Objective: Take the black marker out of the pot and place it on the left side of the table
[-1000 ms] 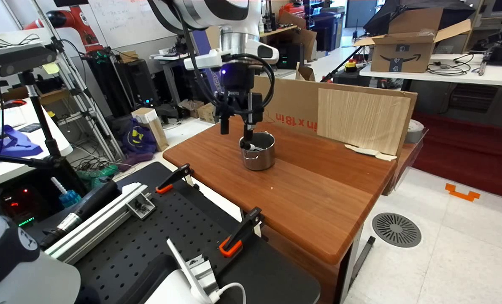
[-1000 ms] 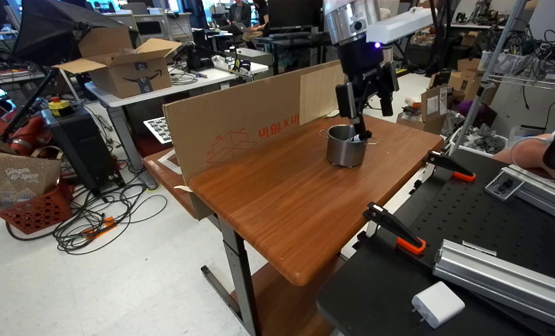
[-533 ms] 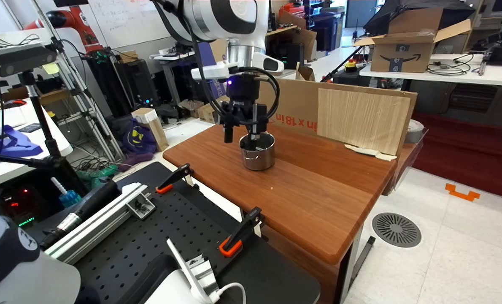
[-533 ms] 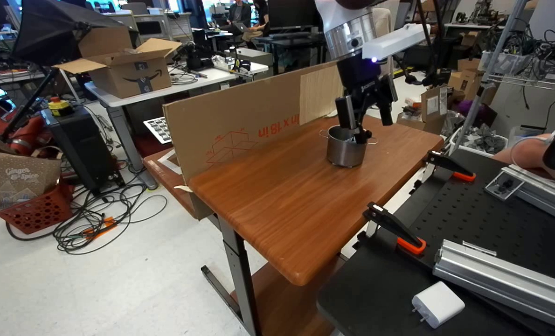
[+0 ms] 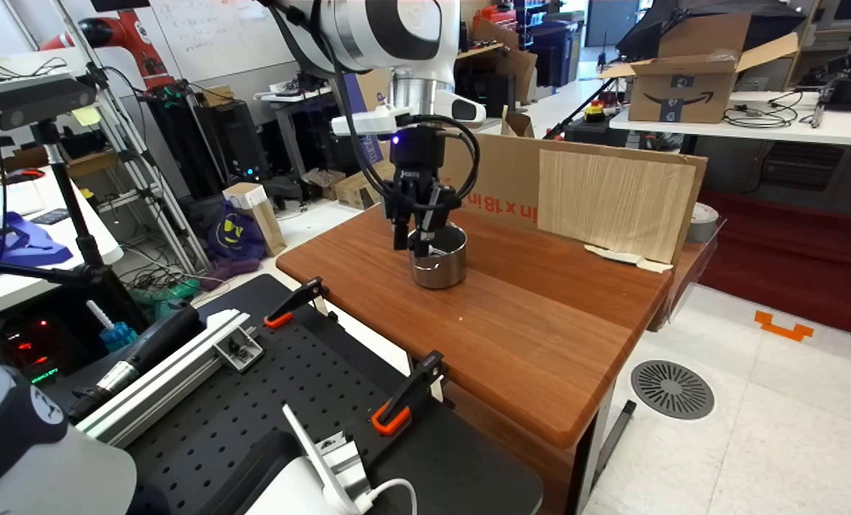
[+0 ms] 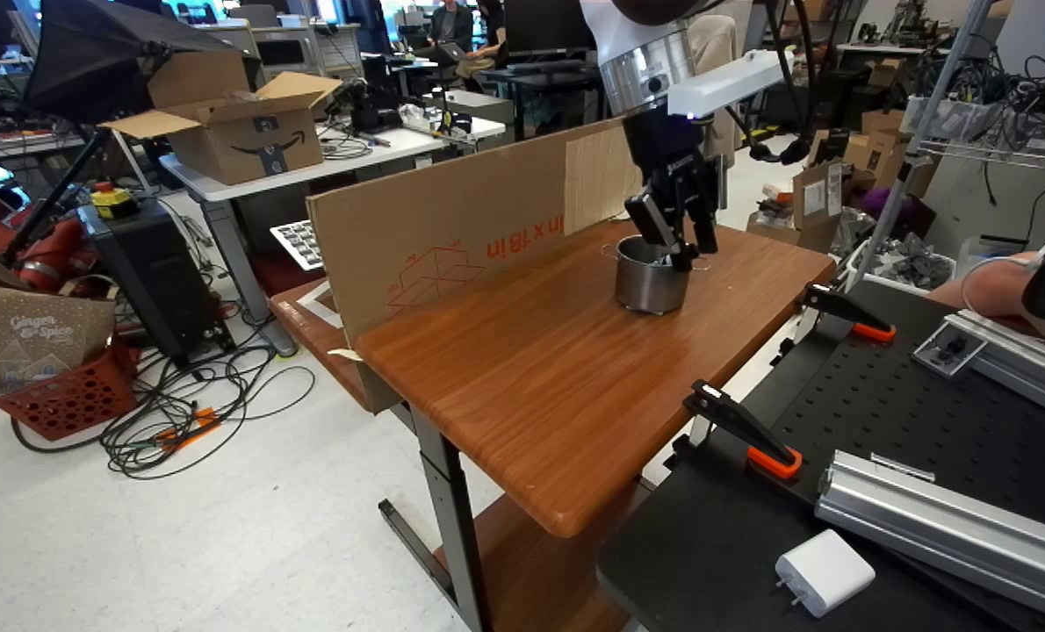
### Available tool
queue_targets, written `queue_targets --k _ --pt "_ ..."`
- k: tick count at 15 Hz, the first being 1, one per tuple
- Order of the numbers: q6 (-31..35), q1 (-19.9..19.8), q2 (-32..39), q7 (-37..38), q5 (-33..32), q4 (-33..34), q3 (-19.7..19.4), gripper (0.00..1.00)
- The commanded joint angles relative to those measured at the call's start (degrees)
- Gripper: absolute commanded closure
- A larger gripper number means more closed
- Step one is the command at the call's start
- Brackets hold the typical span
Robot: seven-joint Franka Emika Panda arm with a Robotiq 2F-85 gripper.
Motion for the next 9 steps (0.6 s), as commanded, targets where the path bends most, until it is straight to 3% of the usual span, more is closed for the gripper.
queue_targets --k 1,4,9 --pt "-0.46 1.45 1.18 1.01 -1.68 1.53 -1.1 0.81" --pt "-0.75 1.57 1.0 0.53 -1.45 1.47 -1.02 0.99" --pt "-1.03 1.61 1.11 0.36 -1.4 1.72 -0.97 0.95"
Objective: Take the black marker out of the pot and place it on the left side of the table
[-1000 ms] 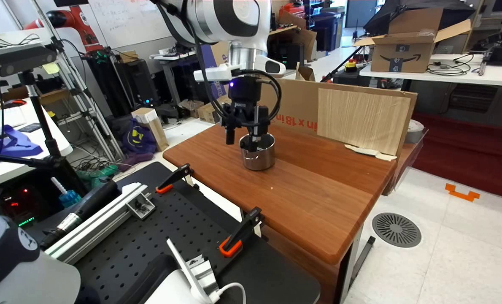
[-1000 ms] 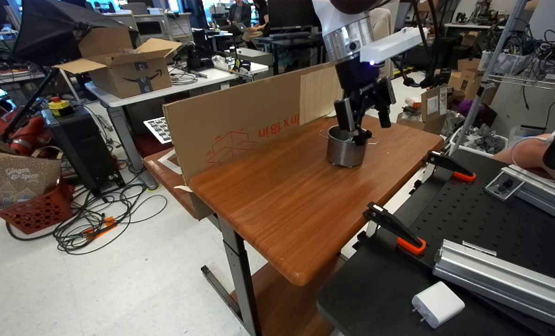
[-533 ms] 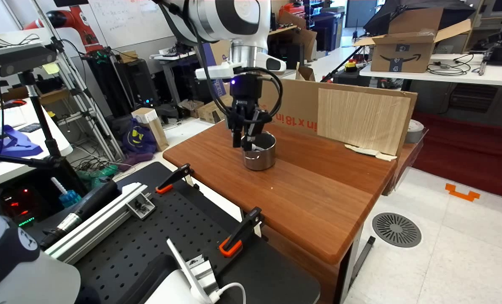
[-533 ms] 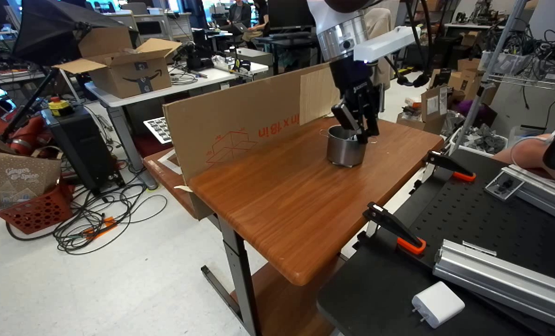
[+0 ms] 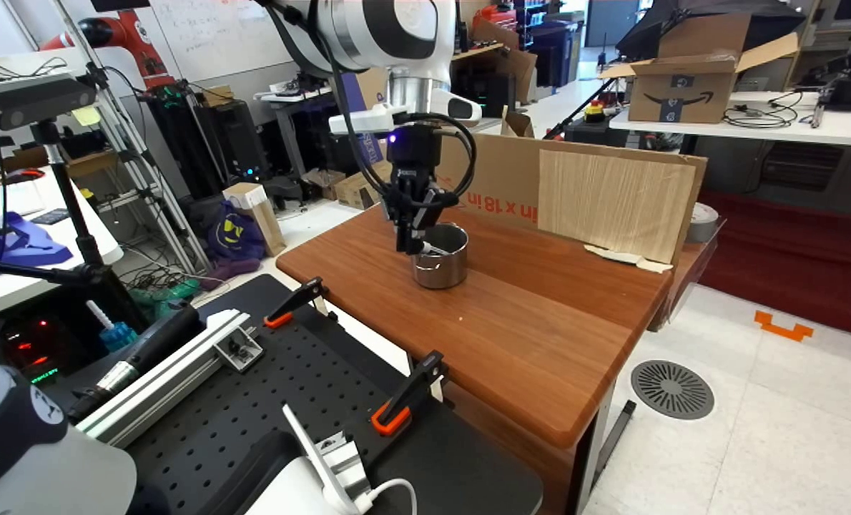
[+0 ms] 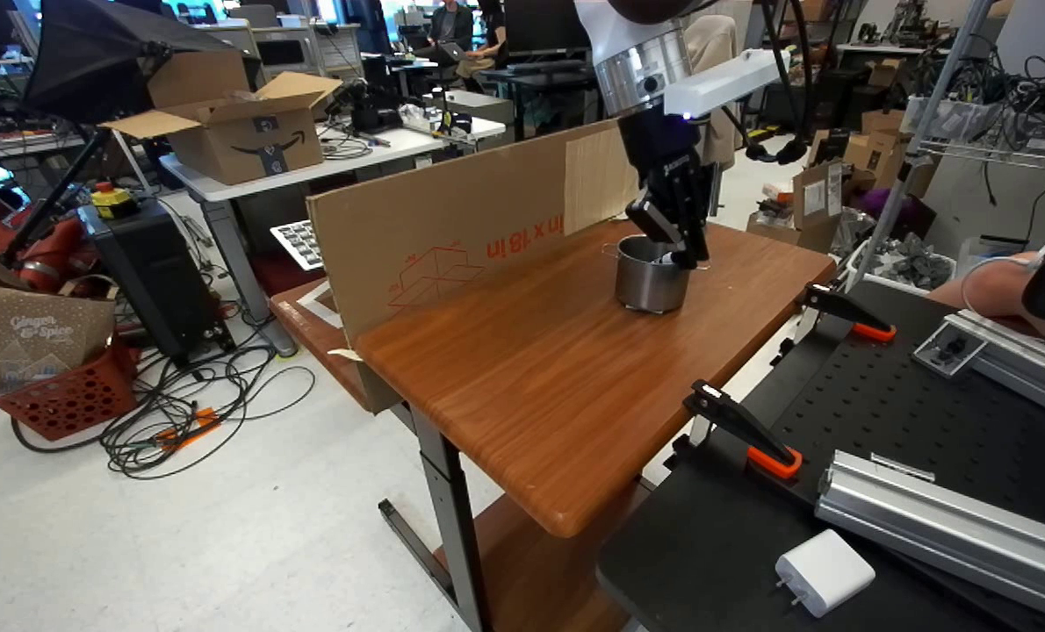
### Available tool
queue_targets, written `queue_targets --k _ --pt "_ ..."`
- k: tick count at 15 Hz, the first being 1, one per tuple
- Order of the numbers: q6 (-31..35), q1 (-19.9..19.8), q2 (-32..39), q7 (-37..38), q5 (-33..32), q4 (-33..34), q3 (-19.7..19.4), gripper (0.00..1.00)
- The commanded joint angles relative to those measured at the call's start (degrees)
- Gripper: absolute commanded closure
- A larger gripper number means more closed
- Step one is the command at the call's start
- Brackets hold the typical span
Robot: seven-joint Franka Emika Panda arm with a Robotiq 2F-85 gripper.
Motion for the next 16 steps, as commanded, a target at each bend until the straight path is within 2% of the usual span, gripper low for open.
queue_targets --k 1,16 --pt "-0.7 0.87 1.06 0.32 -1.37 1.53 -0.94 0.95" --pt "0.56 0.51 -4.29 -1.94 -0.78 -0.63 -0.3 0.95"
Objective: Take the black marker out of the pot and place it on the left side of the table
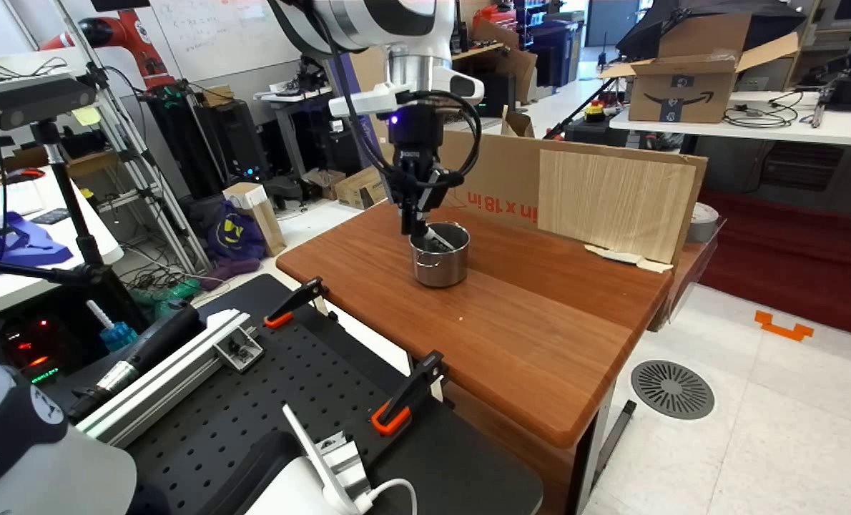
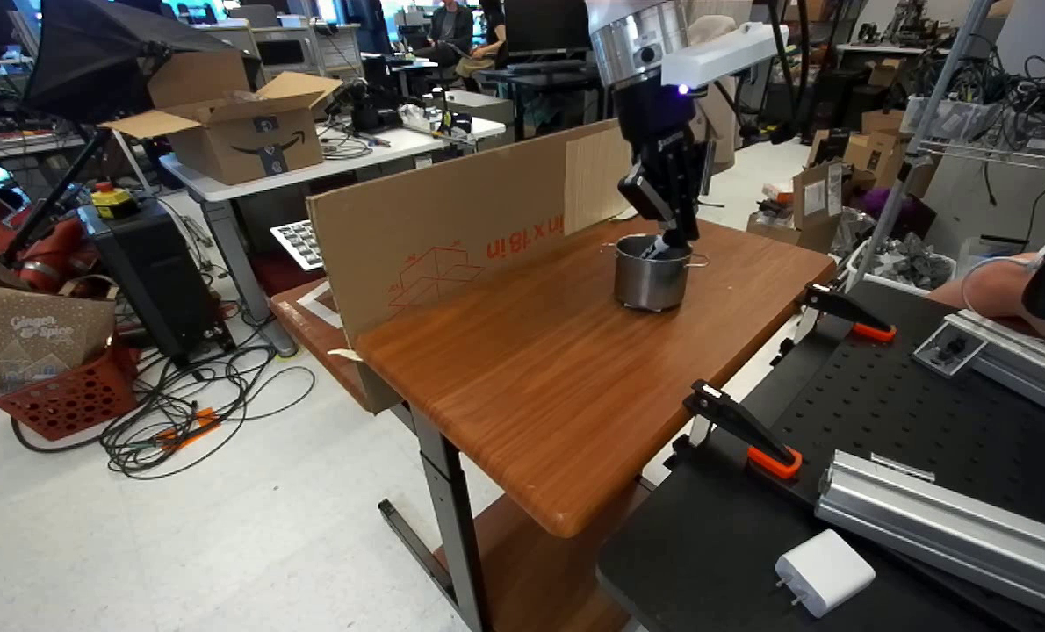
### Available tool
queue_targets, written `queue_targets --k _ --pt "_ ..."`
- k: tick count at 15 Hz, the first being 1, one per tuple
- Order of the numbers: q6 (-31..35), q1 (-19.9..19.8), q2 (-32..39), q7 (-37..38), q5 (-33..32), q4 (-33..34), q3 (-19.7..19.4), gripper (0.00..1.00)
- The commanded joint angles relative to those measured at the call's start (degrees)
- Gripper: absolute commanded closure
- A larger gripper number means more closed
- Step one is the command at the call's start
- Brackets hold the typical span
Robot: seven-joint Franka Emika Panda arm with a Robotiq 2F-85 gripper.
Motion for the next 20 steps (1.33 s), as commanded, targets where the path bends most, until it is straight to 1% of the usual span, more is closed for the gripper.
queue_targets --k 1,4,12,16,20 --pt "0.59 0.47 -2.49 -0.71 -0.8 -1.27 -0.28 0.95" --pt "0.61 0.64 -4.66 -0.56 -0.81 -2.1 0.02 0.95" --pt "0.16 2.21 -13.61 0.78 -1.82 -6.1 1.92 0.95" --pt "-0.11 3.49 -15.16 1.61 -2.08 -6.4 3.71 0.95" --pt "1.07 5.23 -13.57 4.22 -3.78 -5.23 5.48 0.95"
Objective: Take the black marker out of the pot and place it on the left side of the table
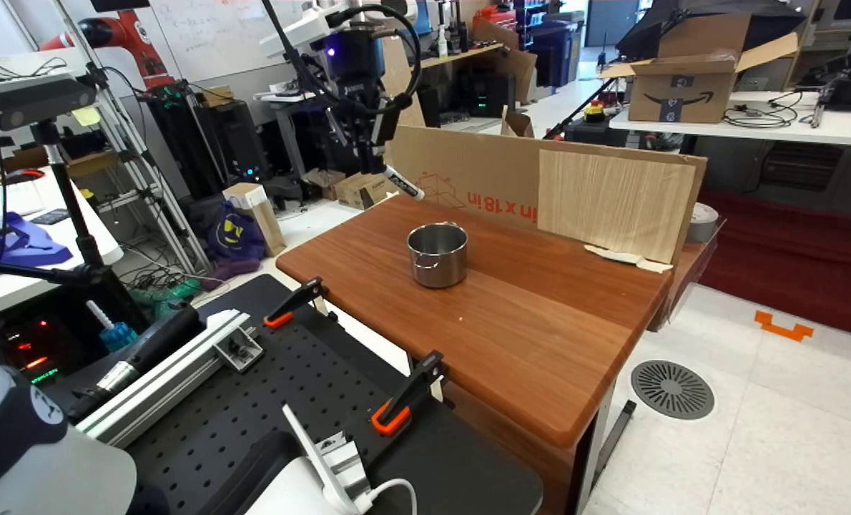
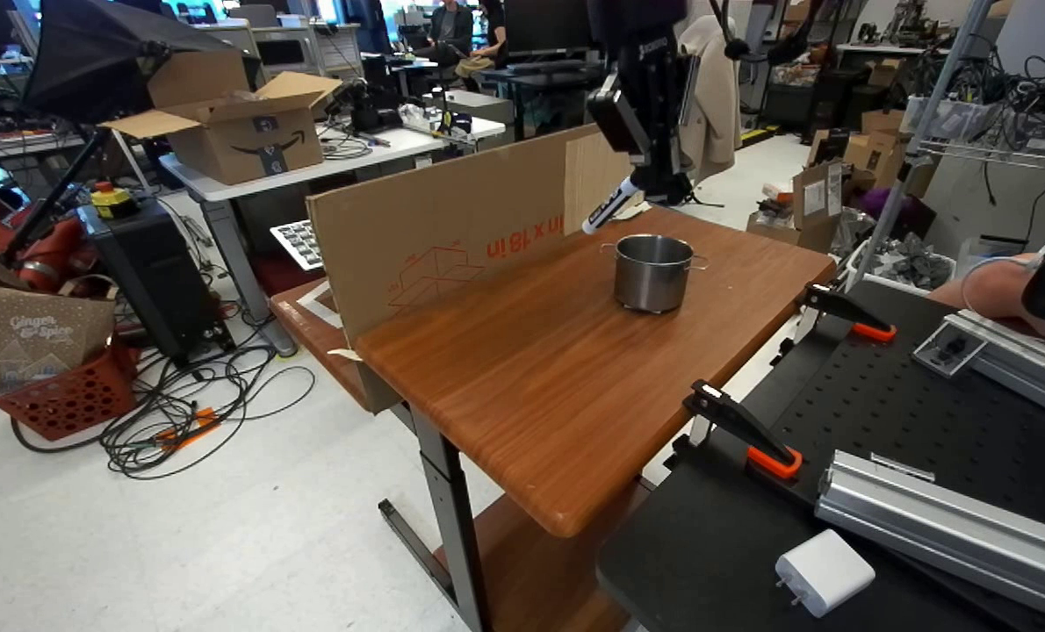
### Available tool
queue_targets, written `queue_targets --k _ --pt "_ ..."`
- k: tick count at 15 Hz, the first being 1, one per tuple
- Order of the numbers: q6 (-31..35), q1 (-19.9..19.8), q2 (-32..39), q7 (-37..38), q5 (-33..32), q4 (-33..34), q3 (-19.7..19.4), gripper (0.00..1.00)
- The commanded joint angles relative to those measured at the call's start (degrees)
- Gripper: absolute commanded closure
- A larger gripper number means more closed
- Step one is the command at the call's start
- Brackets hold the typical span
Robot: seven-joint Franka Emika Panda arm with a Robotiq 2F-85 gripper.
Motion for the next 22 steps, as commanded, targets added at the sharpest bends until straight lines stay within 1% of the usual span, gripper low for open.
queue_targets --k 1,4,8,12,18,22 --pt "0.96 1.36 1.14 3.41 -3.35 0.9 1.41 0.95" --pt "0.98 2.78 3.49 4.72 -4.62 2.59 2.39 0.95" --pt "3.11 4.3 8.27 4.42 -4.9 5.49 2.6 0.95" --pt "6.86 5.34 13.52 4.02 -4.02 8.51 2.14 0.95" --pt "15.8 6.88 19.3 5.98 -3.87 9.61 0.98 0.95" --pt "17.9 7.75 22.96 5.5 -2.84 10.28 0.75 0.95"
